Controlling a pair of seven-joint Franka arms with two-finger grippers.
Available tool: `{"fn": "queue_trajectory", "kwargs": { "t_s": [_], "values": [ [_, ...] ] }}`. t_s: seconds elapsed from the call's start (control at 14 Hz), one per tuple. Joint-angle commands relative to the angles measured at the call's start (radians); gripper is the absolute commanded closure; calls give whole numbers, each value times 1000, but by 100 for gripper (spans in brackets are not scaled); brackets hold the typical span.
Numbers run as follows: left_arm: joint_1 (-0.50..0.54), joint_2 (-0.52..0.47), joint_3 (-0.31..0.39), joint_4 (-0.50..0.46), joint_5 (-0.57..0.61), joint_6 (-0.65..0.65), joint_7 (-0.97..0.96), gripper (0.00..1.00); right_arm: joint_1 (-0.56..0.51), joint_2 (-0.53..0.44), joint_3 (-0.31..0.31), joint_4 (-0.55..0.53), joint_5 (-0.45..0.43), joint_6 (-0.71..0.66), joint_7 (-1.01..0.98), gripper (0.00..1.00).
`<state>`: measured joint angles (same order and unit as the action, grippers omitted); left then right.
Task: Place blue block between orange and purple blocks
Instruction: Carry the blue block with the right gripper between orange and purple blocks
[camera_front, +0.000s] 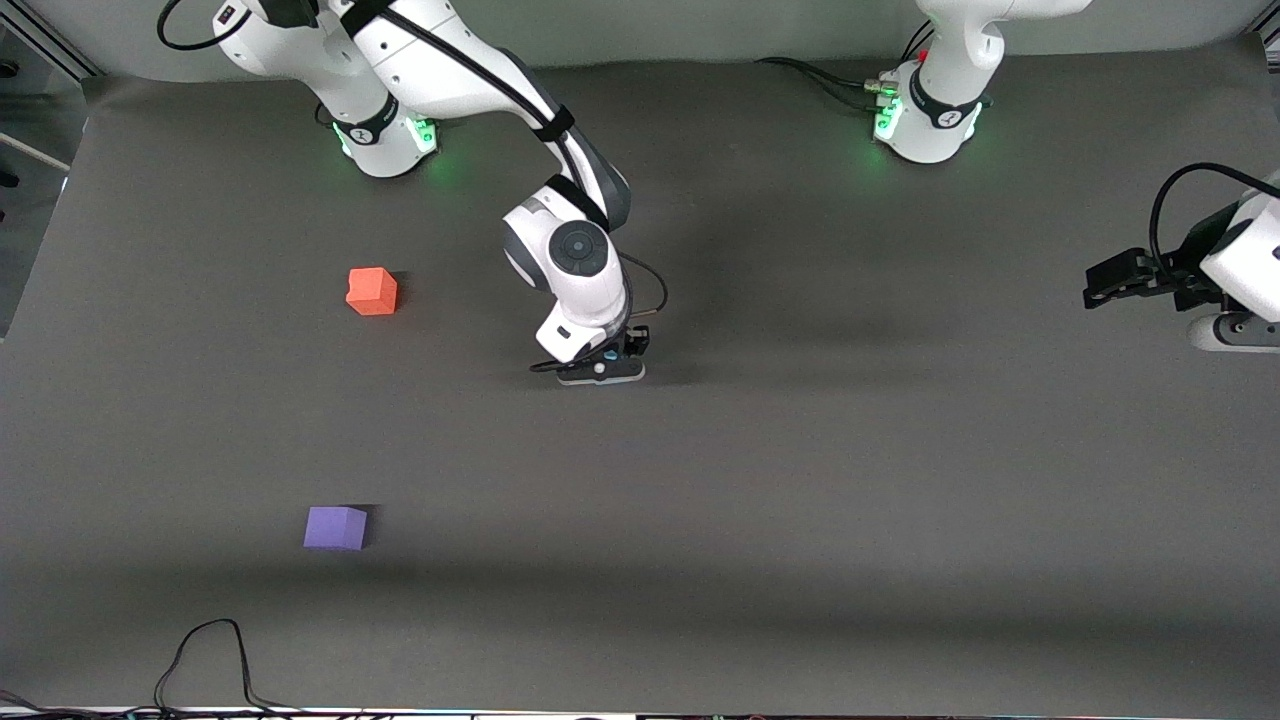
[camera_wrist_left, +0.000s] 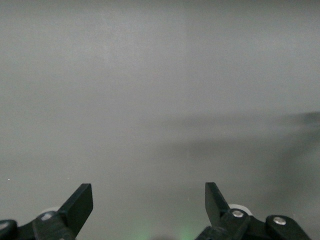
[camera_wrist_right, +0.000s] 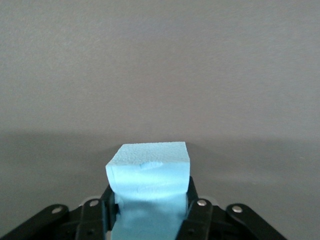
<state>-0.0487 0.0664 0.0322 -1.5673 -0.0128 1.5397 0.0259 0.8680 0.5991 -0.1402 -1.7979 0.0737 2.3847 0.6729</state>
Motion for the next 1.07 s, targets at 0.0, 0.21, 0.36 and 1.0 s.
{"fn": "queue_trajectory", "kwargs": {
  "t_s": [0.0,0.21,0.36,1.0],
  "values": [
    [6,-13,-14,1,36,-9,17,0,-32,-137,-7,14,-6,-166,-19,49],
    [1,-14,-14,-2,54,-10,32,0,-81,-269,-9,89,-3,-394,-48,49],
    [3,-13,-14,-2,53,-7,32,0,-112,-317,-10,210,3,-569,-61,49],
    [9,-16,-14,-5,20,14,15,0,-224,-456,-169,255,41,-843,-451,49]
  ]
}}
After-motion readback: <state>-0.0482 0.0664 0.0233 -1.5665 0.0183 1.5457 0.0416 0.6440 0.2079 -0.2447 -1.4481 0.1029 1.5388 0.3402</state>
